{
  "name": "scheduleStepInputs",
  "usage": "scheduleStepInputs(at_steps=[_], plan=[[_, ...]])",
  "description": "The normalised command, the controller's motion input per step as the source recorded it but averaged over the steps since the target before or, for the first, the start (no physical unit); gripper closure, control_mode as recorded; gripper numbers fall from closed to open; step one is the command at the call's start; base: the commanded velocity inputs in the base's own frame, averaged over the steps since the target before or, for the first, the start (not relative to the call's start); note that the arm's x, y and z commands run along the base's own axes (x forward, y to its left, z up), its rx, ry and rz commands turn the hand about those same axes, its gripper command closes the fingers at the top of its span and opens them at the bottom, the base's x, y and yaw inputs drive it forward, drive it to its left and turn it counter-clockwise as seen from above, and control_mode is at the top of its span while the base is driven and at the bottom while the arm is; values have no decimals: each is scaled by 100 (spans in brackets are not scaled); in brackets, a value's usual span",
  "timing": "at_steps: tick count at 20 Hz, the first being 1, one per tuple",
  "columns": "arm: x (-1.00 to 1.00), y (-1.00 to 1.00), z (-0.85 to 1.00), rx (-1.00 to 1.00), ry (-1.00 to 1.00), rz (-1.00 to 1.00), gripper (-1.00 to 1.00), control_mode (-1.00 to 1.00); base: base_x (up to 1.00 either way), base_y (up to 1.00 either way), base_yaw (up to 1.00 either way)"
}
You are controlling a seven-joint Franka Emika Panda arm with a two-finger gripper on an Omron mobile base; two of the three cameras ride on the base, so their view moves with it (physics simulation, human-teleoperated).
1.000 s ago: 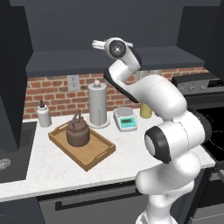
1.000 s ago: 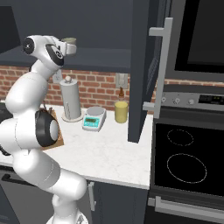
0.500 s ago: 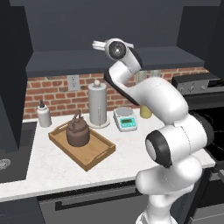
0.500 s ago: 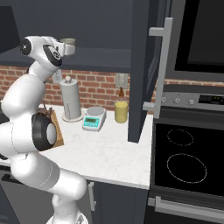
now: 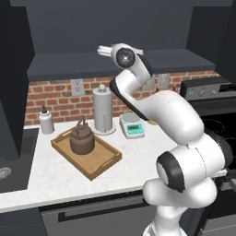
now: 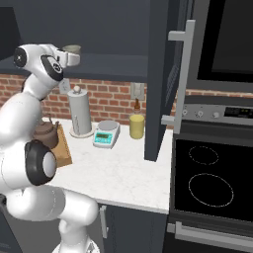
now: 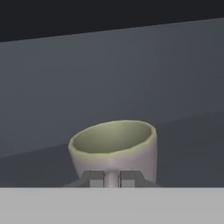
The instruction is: Pick the kettle from the counter and place it on the tray. Then pick the mug from the cabinet and place it on the tray. Then close the cabinet doors.
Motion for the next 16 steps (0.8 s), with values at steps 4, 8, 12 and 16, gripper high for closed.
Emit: scheduleStepInputs(at_steps=[4,8,12,16], plan=[[-63,-1,31,0,0,13,100,-100,0,0,0],[-57,0,54,0,0,19,100,-100,0,0,0],[-53,-4,42,-2,2,25,100,-100,0,0,0],[-54,-16,17,-3,3,33,100,-100,0,0,0]])
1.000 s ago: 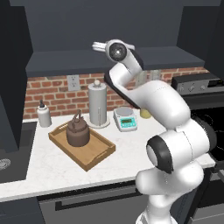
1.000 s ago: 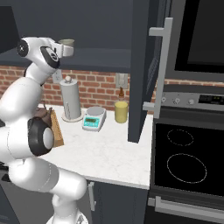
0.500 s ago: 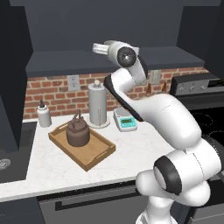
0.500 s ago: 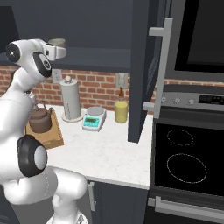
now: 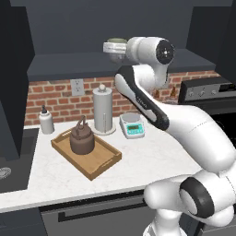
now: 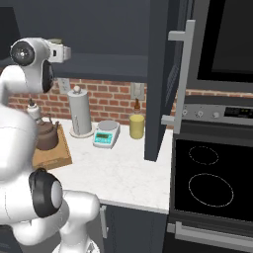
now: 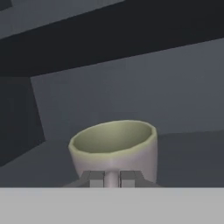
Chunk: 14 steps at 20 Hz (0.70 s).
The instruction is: Pick the kettle from the counter and place it on the tray. Then pick the mug from the cabinet and place it on the tray. Then close the cabinet doors.
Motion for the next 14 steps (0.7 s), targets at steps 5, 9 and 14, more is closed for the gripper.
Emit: scheduleStepInputs(at_steps=[5,9,14], plan=[[-67,-21,-7,-3,0,43,100,-100,0,0,0],[-90,-18,-27,0,0,54,100,-100,0,0,0],[-80,0,-33,-2,0,52,100,-100,0,0,0]])
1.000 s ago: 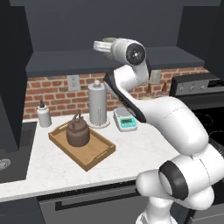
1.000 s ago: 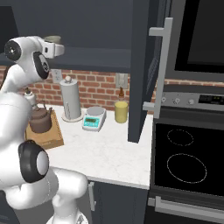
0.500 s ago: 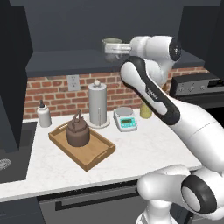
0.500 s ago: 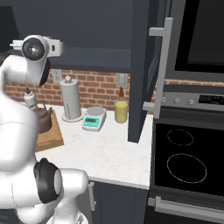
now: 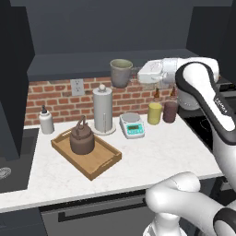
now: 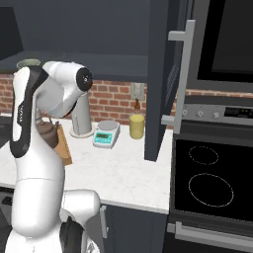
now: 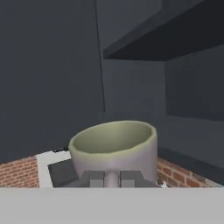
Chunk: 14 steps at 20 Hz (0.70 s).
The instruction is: Pick the kettle from the counter and place it on the tray. Then pick the mug from the cabinet and place it on the tray. Then close the cabinet doors.
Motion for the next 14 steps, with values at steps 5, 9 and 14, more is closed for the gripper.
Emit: scheduleStepInputs(at_steps=[5,9,14], plan=[[-68,4,-33,-5,0,46,100,-100,0,0,0],[-49,13,-51,-11,0,36,100,-100,0,0,0],[-23,8,-76,-18,0,31,100,-100,0,0,0]])
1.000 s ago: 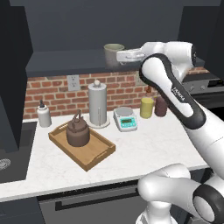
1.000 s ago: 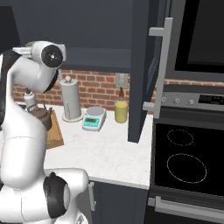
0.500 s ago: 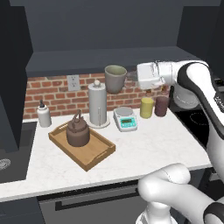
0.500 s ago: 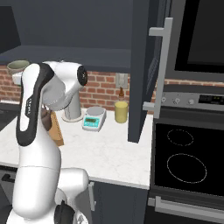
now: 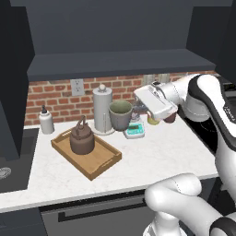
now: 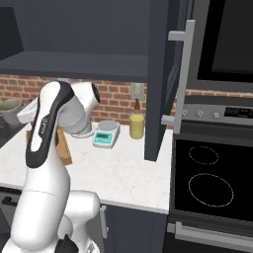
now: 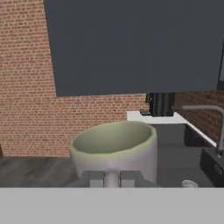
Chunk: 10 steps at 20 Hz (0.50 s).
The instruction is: Pick the kettle from the counter and place it on the tray. Then pick the mug from the cabinet and place it on the tray. Then close the cabinet doors.
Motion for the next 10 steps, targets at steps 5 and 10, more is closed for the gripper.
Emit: scheduleStepInputs(at_steps=[5,10], plan=[[-2,0,-83,-18,0,20,100,-100,0,0,0],[0,0,-78,-13,-1,11,100,-100,0,0,0]])
